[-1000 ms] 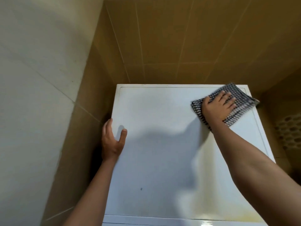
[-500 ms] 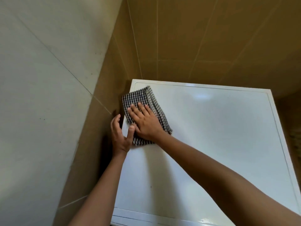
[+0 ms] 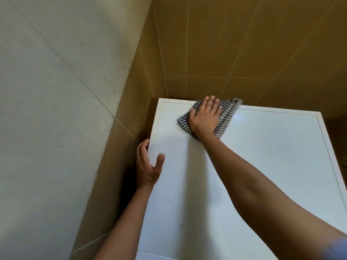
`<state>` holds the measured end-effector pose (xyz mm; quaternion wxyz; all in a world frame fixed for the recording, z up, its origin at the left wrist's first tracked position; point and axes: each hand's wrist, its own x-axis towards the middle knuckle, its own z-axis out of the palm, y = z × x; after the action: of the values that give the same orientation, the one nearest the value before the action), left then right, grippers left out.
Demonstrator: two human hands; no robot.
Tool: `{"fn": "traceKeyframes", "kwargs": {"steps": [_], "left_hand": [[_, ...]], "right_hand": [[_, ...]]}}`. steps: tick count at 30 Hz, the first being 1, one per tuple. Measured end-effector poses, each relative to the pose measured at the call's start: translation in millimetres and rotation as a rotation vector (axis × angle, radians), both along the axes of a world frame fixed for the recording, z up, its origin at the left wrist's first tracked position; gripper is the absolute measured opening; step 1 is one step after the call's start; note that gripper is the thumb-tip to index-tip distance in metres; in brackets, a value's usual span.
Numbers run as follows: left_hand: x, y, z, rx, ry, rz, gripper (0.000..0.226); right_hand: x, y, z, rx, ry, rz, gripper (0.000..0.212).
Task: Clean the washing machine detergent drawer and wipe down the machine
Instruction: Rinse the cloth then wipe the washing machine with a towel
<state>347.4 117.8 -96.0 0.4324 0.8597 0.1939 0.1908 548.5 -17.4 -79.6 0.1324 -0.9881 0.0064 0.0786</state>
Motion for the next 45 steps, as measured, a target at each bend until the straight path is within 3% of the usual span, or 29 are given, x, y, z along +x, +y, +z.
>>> {"fn": "traceKeyframes", "kwargs": {"steps": [5, 9, 16, 19, 24, 27, 30, 39, 45], "left_hand": [[1.5, 1.7, -0.6, 0.013, -0.013, 0.023, 0.098], [1.8, 6.8, -3.8, 0.083, -0.042, 0.038, 0.095], [-8.9, 4.1, 7.0, -0.003, 0.037, 0.033, 0.064], [-31.2, -3.5, 6.5, 0.100, 0.131, 0.011, 0.063], [-94.8, -11.8, 7.5, 0.307, 0.213, -0.018, 0.074], [-127.6, -12.2, 8.8, 0.300, 0.239, -0.035, 0.083], [-157.6, -13.8, 8.2, 0.223, 0.259, -0.055, 0.088], [-205.3, -26.3, 18.3, 0.119, 0.237, 0.016, 0.076], [-225.5, -38.7, 20.6, 0.314, 0.297, -0.028, 0.078]], "right_hand": [[-40.4, 69.7, -0.3, -0.050, -0.015, 0.467, 0.072], [-95.7, 75.9, -3.8, -0.063, -0.028, 0.727, 0.070], [-169.6, -3.6, -8.9, 0.021, -0.064, 0.865, 0.069], [-171.5, -64.8, -7.3, 0.024, -0.073, 0.750, 0.067], [-161.8, -142.2, -4.7, -0.018, -0.074, 0.143, 0.072], [-175.2, -127.2, -2.6, 0.004, -0.025, -0.272, 0.071], [-209.1, -80.6, 2.1, 0.039, 0.003, -0.360, 0.078], [-345.1, 2.9, 5.9, -0.052, 0.056, 0.491, 0.068], [-397.0, -41.3, -3.0, -0.106, -0.035, 0.976, 0.069]]}}
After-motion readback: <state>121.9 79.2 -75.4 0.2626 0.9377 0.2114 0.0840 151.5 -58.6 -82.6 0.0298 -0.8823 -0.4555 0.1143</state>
